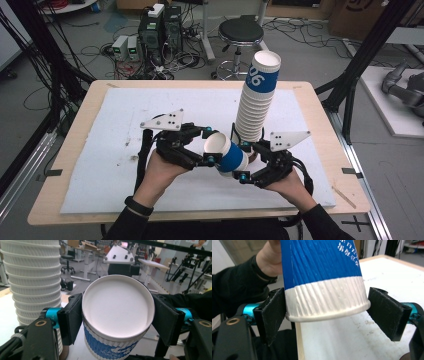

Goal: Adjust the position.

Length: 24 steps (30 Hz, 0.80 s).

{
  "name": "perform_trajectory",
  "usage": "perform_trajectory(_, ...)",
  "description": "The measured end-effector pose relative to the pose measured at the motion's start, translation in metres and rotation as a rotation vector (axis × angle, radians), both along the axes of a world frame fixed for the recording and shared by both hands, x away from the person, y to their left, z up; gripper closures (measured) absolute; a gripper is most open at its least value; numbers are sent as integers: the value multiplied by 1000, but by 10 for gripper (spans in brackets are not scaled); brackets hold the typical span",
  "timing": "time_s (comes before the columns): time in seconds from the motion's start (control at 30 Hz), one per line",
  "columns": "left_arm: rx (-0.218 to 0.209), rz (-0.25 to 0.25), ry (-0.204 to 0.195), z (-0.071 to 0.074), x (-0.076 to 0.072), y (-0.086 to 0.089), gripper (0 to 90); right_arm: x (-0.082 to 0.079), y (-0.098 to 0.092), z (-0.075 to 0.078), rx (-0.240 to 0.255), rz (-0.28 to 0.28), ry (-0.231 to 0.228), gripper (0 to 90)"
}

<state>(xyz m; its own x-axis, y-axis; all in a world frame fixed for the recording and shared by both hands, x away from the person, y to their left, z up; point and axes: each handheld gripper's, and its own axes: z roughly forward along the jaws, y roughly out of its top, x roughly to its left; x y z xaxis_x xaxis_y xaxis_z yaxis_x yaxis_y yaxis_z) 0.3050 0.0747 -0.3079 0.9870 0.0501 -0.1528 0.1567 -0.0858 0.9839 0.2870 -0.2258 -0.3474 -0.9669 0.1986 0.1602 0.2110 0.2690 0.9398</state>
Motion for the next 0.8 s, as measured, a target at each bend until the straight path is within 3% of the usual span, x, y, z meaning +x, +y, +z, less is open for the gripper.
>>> perform_trajectory(0.37, -81, 5, 17, -6, 2, 1, 301, 2, -1, -1, 56, -3, 24, 170)
perform_trajectory(0.8, -139, 2, 40, -13, 3, -1, 301, 2, 4, -3, 36, -1, 23, 146)
